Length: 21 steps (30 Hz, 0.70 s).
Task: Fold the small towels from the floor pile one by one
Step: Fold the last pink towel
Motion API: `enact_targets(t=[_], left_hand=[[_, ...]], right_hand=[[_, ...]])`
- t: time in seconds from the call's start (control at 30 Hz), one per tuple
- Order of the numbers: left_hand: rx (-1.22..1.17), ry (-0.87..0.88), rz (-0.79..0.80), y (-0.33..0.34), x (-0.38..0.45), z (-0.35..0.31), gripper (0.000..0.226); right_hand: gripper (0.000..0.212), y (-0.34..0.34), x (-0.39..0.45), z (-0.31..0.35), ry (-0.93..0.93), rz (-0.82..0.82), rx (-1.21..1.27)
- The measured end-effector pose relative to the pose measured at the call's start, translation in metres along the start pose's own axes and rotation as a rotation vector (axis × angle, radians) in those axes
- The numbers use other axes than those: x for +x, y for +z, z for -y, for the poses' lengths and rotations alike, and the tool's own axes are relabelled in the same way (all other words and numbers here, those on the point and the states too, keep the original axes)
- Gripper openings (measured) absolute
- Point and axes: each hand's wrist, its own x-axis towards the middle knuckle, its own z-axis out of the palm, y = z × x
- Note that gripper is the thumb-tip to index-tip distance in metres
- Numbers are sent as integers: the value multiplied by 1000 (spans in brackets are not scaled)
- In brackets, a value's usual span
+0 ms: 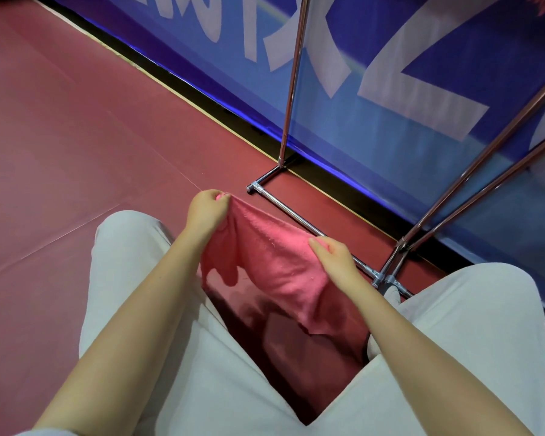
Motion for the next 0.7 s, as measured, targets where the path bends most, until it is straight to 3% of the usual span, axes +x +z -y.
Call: enact_targets(t=[0.23,0.33,0.43,0.57,0.7], left_hand=[[-6,27,9,16,-10,-2,21],[-118,82,43,30,-24,-11,17],[-296,86,147,45,-41,-19,15],[-344,103,338,67,-60,-28,27],[-462,-29,509,79,-74,-35,31]], right_hand=[[12,-7,-4,18,-24,-49,161],[15,-8,-7,21,-17,-40,226],[18,-8,-10,27,-35,24,275],[22,-8,-11,33,-77,90,280],[22,-10,-12,35,-63,34,292]])
